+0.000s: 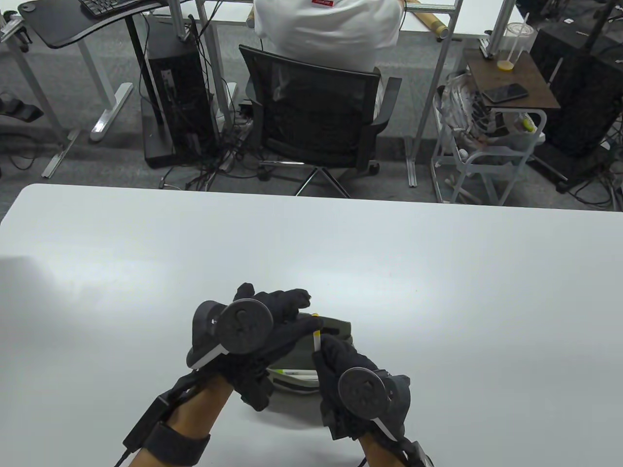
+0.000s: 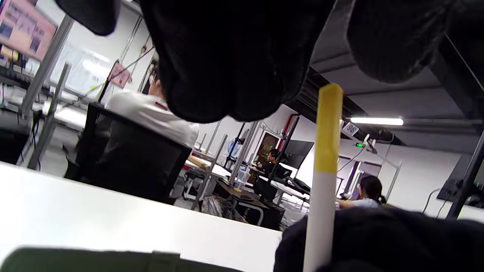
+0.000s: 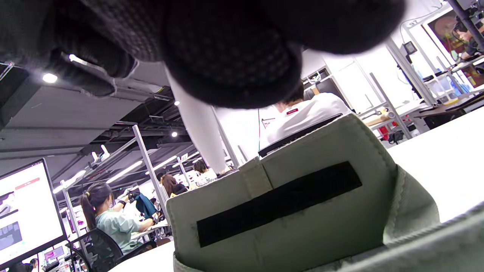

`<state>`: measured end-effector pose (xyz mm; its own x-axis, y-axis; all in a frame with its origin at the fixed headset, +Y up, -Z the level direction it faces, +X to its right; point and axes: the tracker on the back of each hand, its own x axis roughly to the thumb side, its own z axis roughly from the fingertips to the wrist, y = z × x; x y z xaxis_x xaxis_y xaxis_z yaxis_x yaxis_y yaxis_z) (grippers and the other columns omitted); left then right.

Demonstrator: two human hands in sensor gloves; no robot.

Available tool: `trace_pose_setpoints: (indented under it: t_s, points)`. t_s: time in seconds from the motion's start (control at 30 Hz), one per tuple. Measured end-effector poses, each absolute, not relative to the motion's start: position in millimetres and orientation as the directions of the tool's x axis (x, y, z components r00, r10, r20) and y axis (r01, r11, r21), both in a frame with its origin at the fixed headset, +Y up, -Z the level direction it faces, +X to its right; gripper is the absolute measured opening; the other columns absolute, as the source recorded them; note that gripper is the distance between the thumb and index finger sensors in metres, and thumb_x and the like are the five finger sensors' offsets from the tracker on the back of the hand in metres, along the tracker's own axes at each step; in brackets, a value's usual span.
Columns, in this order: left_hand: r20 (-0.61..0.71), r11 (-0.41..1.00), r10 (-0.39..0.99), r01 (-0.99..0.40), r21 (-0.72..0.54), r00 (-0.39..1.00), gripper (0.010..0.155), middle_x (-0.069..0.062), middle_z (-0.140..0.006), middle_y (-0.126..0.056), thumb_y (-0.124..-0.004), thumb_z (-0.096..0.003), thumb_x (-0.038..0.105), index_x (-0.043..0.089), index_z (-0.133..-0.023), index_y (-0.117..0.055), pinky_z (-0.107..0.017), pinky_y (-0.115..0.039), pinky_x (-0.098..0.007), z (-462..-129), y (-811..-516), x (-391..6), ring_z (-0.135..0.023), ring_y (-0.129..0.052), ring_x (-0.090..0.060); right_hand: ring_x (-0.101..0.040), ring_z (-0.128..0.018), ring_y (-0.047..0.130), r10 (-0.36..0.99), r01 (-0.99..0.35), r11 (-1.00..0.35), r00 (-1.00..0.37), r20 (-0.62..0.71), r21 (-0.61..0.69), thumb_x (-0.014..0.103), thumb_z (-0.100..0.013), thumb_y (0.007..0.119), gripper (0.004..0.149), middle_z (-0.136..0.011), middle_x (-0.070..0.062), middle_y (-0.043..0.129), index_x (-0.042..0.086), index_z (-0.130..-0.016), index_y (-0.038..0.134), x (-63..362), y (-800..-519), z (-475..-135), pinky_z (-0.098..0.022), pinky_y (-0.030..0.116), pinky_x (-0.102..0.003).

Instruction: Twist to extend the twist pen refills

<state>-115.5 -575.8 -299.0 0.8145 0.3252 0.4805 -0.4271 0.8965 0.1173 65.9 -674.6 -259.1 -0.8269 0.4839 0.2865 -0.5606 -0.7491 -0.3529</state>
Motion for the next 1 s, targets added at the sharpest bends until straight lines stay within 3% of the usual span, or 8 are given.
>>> trace_pose_setpoints:
  t_s: [0.13, 0.27, 0.67, 0.87, 1.0]
  points:
    - [0.486, 0.903, 0.233, -0.373, 0.214, 0.842, 0.050, -0.004, -0.069, -0.101, -0.087, -0.0493, 0.050, 0.017, -0.088, -0.088, -0.068, -0.052, -0.075, -293.0, -575.1, -102.8, -0.061, -0.102, -0.031, -0.009, -0.023, 0.102, 0.460, -0.542, -0.759, -0.839, 0.292, -0.361, 0.036, -0.036, 0.079, 0.045, -0.059, -0.009, 0.099, 0.014, -0.075, 0.087, 63.7, -674.3, -256.3, -0.013, 0.089, -0.023]
    - [0.505, 0.908, 0.235, -0.373, 0.191, 0.830, 0.047, -0.005, -0.069, -0.102, -0.086, -0.0498, 0.044, 0.016, -0.087, -0.089, -0.068, -0.051, -0.075, -292.9, -574.6, -100.8, -0.061, -0.103, -0.031, -0.009, -0.026, 0.101, 0.462, -0.542, -0.763, -0.838, 0.290, -0.353, 0.035, -0.036, 0.077, 0.045, -0.061, -0.009, 0.098, 0.015, -0.076, 0.086, 65.1, -675.5, -257.1, -0.015, 0.088, -0.024]
    - [0.599, 0.901, 0.206, -0.389, 0.192, 0.773, 0.043, -0.005, -0.079, -0.102, -0.085, -0.0499, 0.033, 0.019, -0.090, -0.088, -0.070, -0.050, -0.075, -292.8, -577.8, -102.1, -0.071, -0.102, -0.032, -0.010, -0.027, 0.101, 0.480, -0.553, -0.765, -0.832, 0.279, -0.331, 0.033, -0.036, 0.076, 0.045, -0.063, -0.008, 0.097, 0.016, -0.077, 0.085, 64.8, -677.1, -260.4, -0.016, 0.088, -0.024]
    - [0.650, 0.866, 0.308, -0.488, 0.110, 0.695, 0.044, -0.004, -0.090, -0.098, -0.081, -0.0509, 0.023, 0.024, -0.095, -0.084, -0.071, -0.049, -0.074, -295.1, -587.4, -104.8, -0.080, -0.099, -0.030, -0.009, -0.027, 0.101, 0.492, -0.563, -0.759, -0.825, 0.278, -0.327, 0.033, -0.036, 0.075, 0.045, -0.063, -0.007, 0.097, 0.017, -0.077, 0.085, 64.4, -676.9, -261.5, -0.016, 0.088, -0.023]
    - [0.653, 0.853, 0.327, -0.510, 0.106, 0.683, 0.047, -0.003, -0.091, -0.097, -0.081, -0.0520, 0.026, 0.023, -0.099, -0.080, -0.071, -0.048, -0.073, -297.5, -592.2, -111.8, -0.083, -0.098, -0.029, -0.009, -0.028, 0.101, 0.491, -0.560, -0.763, -0.827, 0.273, -0.323, 0.033, -0.036, 0.075, 0.045, -0.064, -0.007, 0.097, 0.018, -0.077, 0.085, 64.9, -676.6, -261.7, -0.016, 0.087, -0.024]
